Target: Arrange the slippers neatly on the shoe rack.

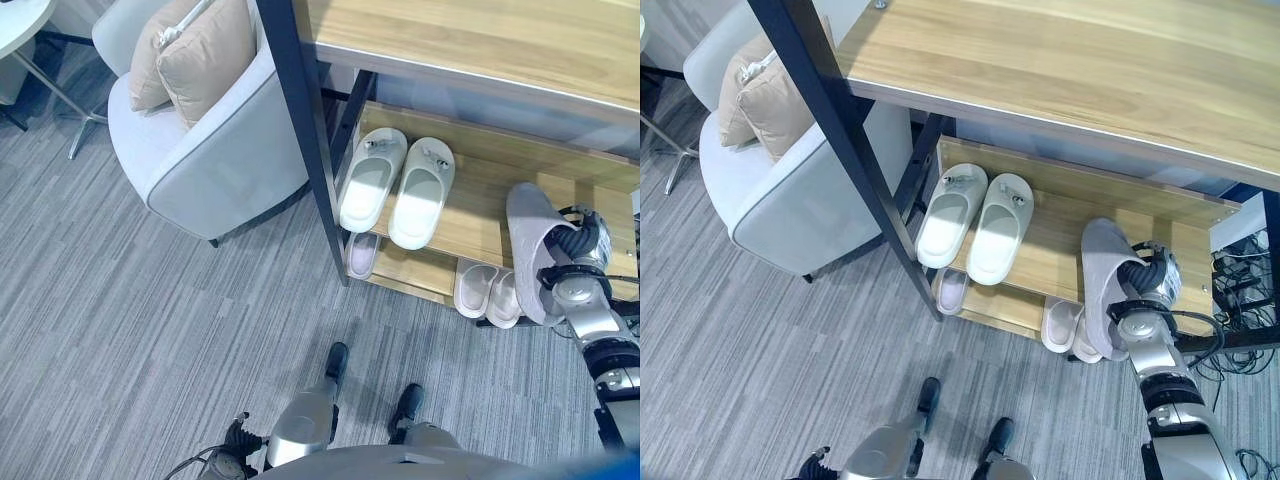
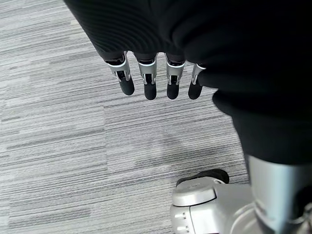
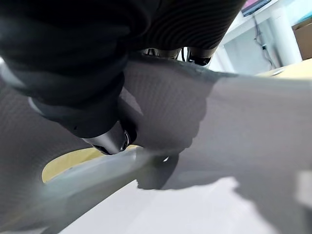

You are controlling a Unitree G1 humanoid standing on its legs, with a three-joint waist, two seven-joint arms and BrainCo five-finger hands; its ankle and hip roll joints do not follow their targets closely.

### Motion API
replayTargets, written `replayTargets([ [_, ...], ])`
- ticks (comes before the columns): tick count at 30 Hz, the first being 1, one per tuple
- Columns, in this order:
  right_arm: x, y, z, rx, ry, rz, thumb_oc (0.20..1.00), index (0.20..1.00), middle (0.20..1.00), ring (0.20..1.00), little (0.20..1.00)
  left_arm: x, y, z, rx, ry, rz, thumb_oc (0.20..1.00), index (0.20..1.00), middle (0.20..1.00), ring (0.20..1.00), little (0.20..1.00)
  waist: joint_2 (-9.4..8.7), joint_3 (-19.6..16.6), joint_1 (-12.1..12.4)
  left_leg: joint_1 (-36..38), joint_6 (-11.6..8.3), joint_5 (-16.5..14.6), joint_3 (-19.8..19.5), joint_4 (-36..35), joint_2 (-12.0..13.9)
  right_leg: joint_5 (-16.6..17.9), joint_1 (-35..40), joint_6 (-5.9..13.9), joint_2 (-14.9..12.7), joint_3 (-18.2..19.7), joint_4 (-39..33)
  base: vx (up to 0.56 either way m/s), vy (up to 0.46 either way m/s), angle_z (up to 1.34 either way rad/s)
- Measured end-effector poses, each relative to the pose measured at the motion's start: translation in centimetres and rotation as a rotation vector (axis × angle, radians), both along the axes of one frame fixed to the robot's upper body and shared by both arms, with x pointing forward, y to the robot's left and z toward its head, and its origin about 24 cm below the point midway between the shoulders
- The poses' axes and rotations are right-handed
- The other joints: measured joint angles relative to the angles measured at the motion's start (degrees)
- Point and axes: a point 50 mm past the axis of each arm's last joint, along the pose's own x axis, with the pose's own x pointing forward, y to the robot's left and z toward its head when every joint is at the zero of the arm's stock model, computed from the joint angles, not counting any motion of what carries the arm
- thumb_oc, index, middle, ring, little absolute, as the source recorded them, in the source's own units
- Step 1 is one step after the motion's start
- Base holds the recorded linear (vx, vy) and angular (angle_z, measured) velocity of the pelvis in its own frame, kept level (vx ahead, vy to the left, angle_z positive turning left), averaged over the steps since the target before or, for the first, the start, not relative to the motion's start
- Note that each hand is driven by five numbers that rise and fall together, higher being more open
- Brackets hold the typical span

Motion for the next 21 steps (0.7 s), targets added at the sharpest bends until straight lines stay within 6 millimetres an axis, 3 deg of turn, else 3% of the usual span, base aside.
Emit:
replayTargets([
  [3, -1.5, 0.8, 0.0, -0.047, -0.029, 0.033, 0.200, 0.200, 0.200, 0.200, 0.200, -0.4, 0.2, -0.1, 0.006, 0.018, 0.021, 1.000, 1.000, 1.000, 1.000, 1.000, -0.35, -1.40, -1.09, 1.23, -0.42, -0.53, 0.13, -0.26, -0.01, 0.00, 1.25, 0.00, -0.07, 0.06, 0.01, -0.01, -0.002, -0.03],
  [7, -4.0, 3.1, -1.5, -0.014, -0.033, 0.104, 0.200, 0.200, 0.200, 0.200, 0.200, -2.1, 0.8, -0.2, 0.019, 0.056, 0.065, 1.000, 1.000, 1.000, 1.000, 1.000, -2.03, -5.20, -2.66, 3.03, -0.40, -1.37, 1.29, -0.28, 0.11, -0.18, 2.66, 0.00, -0.11, 1.10, -0.01, -0.05, -0.018, -0.15],
  [10, -5.6, 4.0, -3.1, 0.038, 0.020, 0.131, 0.200, 0.200, 0.200, 0.200, 0.200, -3.1, 1.1, -0.3, 0.013, 0.093, 0.100, 1.000, 1.000, 1.000, 1.000, 1.000, -2.43, -6.80, -3.36, 4.95, 0.08, -1.74, 2.17, -0.27, 0.24, -0.20, 3.68, 0.01, -0.17, 2.23, -0.02, -0.02, -0.027, -0.22],
  [11, -6.5, 4.7, -4.2, 0.076, 0.052, 0.155, 0.200, 0.200, 0.200, 0.200, 0.200, -4.4, 1.0, -0.4, 0.013, 0.123, 0.113, 1.000, 1.000, 1.000, 1.000, 1.000, -2.65, -8.10, -3.34, 5.68, 0.15, -2.34, 3.04, -0.31, 0.32, -0.40, 4.27, 0.02, -0.19, 3.27, -0.04, -0.01, -0.033, -0.28],
  [14, -8.1, 4.3, -5.7, 0.096, 0.125, 0.140, 0.200, 0.200, 0.200, 0.200, 0.200, -5.6, 0.9, -0.5, 0.009, 0.152, 0.119, 1.000, 1.000, 1.000, 1.000, 1.000, -2.16, -9.49, -3.95, 6.68, 0.52, -2.81, 3.44, -0.30, 0.41, -0.49, 5.03, 0.15, -0.22, 3.81, -0.01, -0.02, -0.051, -0.13],
  [15, -9.5, 4.2, -6.8, 0.109, 0.184, 0.138, 0.200, 0.200, 0.200, 0.200, 0.200, -6.2, 0.8, -0.6, 0.003, 0.165, 0.121, 1.000, 1.000, 1.000, 1.000, 1.000, -2.08, -10.21, -3.78, 7.26, 0.46, -2.99, 3.40, -0.30, 0.36, -0.85, 5.67, 0.20, -0.21, 3.77, -0.02, -0.02, -0.071, 0.01],
  [17, -9.8, 4.2, -7.3, 0.118, 0.214, 0.146, 0.200, 0.200, 0.200, 0.200, 0.200, -6.5, 0.5, -0.7, -0.007, 0.173, 0.123, 1.000, 1.000, 1.000, 1.000, 1.000, -1.47, -10.34, -3.75, 7.63, 0.15, -2.79, 3.18, -0.27, 0.44, -0.91, 6.13, 0.23, -0.07, 3.69, 0.00, -0.16, -0.123, 0.06],
  [18, -9.9, 4.5, -7.8, 0.133, 0.225, 0.148, 0.200, 0.200, 0.200, 0.200, 0.200, -6.5, 0.6, -0.6, -0.006, 0.171, 0.124, 1.000, 1.000, 1.000, 1.000, 1.000, -0.92, -9.91, -3.29, 7.66, 0.35, -1.72, 2.53, 0.01, 0.40, -1.03, 6.56, 0.37, 0.36, 3.12, 0.00, -0.19, -0.066, 1.03],
  [19, -10.2, 4.9, -9.0, 0.161, 0.262, 0.151, 0.200, 0.200, 0.200, 0.200, 0.200, -4.6, 0.8, -0.5, -0.006, 0.114, 0.119, 1.000, 1.000, 1.000, 1.000, 1.000, -0.34, -7.58, -1.81, 5.08, -2.48, 0.67, -1.86, 0.09, 0.44, -1.34, 6.44, 0.28, 0.86, -1.80, -0.02, -0.26, 0.033, 1.30],
  [20, -8.9, 5.4, -8.4, 0.162, 0.236, 0.190, 0.200, 0.200, 0.200, 0.200, 0.200, -3.8, 0.3, -0.5, -0.027, 0.098, 0.120, 1.000, 1.000, 1.000, 1.000, 1.000, 0.62, -4.04, -0.23, 4.28, -3.97, -0.95, -0.25, 0.09, 1.65, -1.00, 5.92, -1.24, 0.97, -3.51, -0.27, -0.17, 0.188, 1.46],
  [21, -8.3, 5.6, -7.7, 0.169, 0.190, 0.200, 0.200, 0.200, 0.200, 0.200, 0.200, -5.1, -0.1, -0.8, -0.036, 0.146, 0.141, 1.000, 1.000, 1.000, 1.000, 1.000, 1.28, -3.16, -0.66, 3.21, -2.43, -3.75, 6.64, 0.68, 3.13, -0.46, 6.30, -0.88, 0.42, -6.08, 0.45, -0.18, 0.338, 1.41],
])
